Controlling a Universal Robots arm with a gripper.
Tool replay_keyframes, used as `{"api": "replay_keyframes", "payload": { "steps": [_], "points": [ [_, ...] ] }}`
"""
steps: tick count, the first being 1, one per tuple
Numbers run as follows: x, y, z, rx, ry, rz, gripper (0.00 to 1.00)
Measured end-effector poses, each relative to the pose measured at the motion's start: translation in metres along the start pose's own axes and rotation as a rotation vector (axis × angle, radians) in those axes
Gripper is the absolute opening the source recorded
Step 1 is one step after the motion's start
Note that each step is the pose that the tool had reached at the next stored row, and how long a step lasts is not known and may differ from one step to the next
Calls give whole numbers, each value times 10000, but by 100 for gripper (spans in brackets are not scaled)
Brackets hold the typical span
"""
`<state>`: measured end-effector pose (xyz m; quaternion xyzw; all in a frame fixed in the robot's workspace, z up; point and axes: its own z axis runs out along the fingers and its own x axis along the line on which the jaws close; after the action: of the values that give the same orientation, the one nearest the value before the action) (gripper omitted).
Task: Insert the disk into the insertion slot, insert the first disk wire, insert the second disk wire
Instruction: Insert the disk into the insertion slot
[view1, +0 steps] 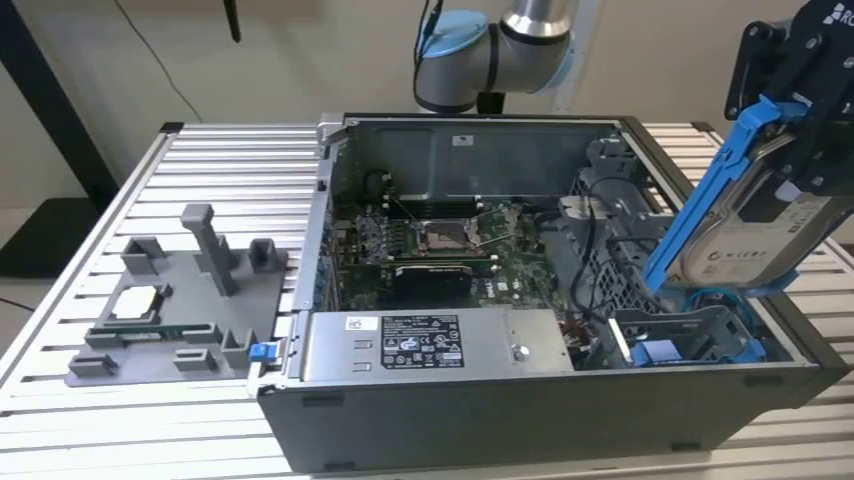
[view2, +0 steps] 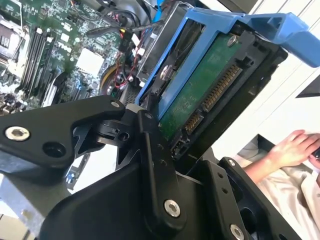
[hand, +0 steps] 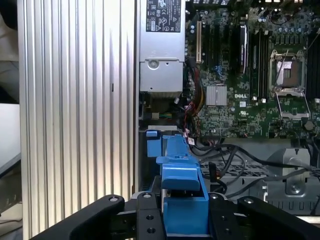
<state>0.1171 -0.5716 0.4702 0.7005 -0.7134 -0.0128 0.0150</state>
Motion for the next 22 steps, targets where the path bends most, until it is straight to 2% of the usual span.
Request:
{"api": "replay_keyframes", "payload": {
  "steps": [16,22],
  "points": [
    [0,-5,114,0,0,0,0],
    [-1,-5,125,0,0,0,0]
  ]
}}
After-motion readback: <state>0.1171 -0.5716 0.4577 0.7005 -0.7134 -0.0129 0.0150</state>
